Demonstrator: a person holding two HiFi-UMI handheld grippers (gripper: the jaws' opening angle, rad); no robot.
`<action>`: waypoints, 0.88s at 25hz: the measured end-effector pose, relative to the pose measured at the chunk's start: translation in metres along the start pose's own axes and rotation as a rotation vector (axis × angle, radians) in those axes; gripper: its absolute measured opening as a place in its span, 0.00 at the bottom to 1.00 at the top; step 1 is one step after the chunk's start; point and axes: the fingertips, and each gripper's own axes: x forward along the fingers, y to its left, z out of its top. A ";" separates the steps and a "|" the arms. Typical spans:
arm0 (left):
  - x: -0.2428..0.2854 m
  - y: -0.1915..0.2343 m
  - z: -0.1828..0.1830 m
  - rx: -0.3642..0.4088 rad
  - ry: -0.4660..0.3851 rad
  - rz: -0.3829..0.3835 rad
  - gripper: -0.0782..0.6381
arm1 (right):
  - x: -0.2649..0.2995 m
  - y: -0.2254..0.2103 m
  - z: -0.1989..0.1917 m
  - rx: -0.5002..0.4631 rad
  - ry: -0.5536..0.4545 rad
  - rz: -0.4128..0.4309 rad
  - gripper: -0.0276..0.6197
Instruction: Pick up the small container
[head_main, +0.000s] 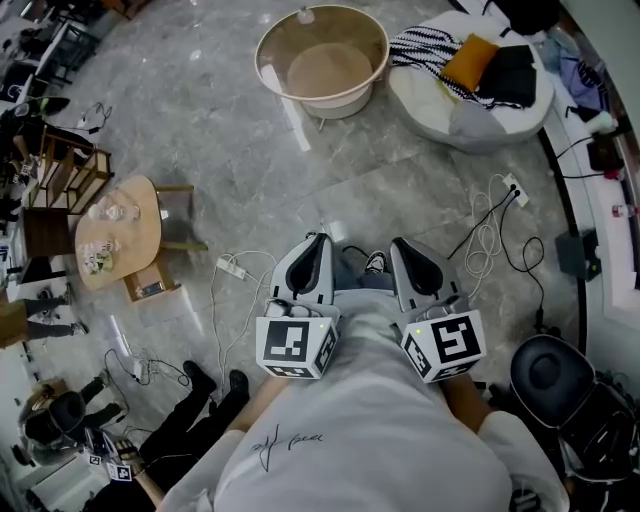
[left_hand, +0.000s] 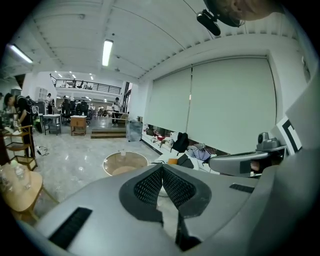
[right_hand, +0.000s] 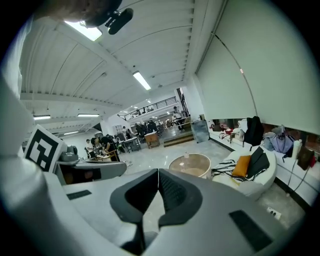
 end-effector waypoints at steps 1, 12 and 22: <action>-0.001 0.001 -0.001 -0.004 0.001 0.004 0.13 | 0.002 0.004 -0.002 -0.005 0.008 0.024 0.07; 0.015 0.011 -0.006 -0.018 0.051 -0.027 0.13 | 0.035 0.024 -0.020 0.038 0.146 0.168 0.07; 0.059 0.045 0.022 -0.035 0.048 -0.061 0.13 | 0.091 0.009 0.003 0.001 0.185 0.123 0.07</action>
